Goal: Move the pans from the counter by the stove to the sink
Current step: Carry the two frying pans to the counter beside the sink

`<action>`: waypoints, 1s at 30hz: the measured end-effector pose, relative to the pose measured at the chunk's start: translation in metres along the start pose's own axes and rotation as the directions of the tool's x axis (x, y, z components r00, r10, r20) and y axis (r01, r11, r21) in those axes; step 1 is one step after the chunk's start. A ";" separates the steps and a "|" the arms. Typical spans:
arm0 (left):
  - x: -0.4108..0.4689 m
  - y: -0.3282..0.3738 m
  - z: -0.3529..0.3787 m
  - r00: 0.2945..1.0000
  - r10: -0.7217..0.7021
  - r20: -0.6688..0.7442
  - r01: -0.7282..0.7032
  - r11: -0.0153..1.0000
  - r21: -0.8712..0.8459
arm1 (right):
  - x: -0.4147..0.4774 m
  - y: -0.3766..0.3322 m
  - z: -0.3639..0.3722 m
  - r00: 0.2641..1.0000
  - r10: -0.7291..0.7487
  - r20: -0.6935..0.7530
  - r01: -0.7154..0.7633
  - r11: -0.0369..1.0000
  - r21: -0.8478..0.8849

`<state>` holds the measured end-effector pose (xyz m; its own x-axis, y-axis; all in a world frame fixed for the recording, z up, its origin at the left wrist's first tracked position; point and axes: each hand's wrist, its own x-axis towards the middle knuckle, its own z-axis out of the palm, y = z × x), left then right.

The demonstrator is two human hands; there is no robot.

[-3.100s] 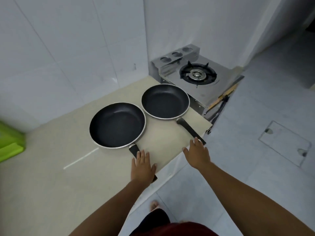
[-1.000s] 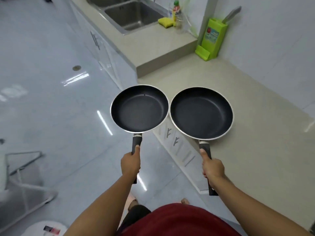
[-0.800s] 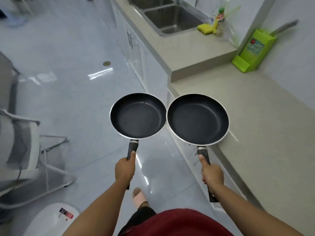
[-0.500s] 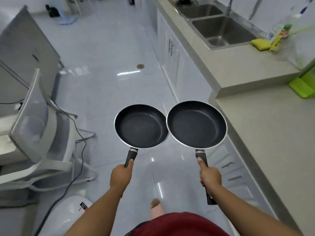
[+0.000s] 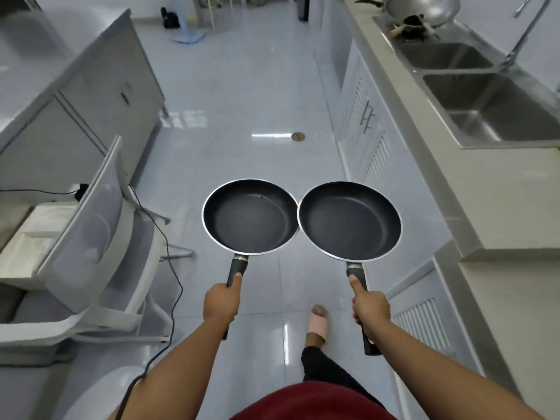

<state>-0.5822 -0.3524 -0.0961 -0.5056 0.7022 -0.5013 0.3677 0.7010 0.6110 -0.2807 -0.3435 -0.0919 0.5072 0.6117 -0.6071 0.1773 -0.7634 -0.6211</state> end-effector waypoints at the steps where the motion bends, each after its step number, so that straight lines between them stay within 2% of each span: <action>1: 0.012 0.015 0.003 1.000 -0.004 -0.007 0.004 1.000 0.001 | 0.015 -0.017 0.002 1.000 -0.014 0.002 0.014 1.000 -0.009; 9: 0.099 0.136 0.030 0.994 -0.089 -0.066 0.084 0.994 -0.069 | 0.129 -0.165 0.012 0.996 -0.070 0.062 0.076 0.992 -0.098; 16: 0.184 0.214 0.040 0.986 -0.137 -0.098 0.121 0.980 -0.158 | 0.207 -0.276 0.048 0.989 -0.090 0.118 0.099 0.992 -0.073; 22: 0.298 0.287 0.040 0.981 -0.152 -0.119 0.131 0.977 -0.166 | 0.282 -0.373 0.099 0.987 -0.112 0.118 0.124 0.987 -0.099; 30: 0.483 0.428 0.007 0.988 -0.108 -0.106 0.099 0.991 -0.093 | 0.374 -0.535 0.180 0.992 -0.102 0.072 0.108 0.991 -0.080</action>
<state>-0.6639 0.2878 -0.0811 -0.6223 0.6049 -0.4969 0.2419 0.7523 0.6128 -0.3377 0.3316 -0.0757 0.4241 0.6998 -0.5748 0.2982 -0.7072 -0.6410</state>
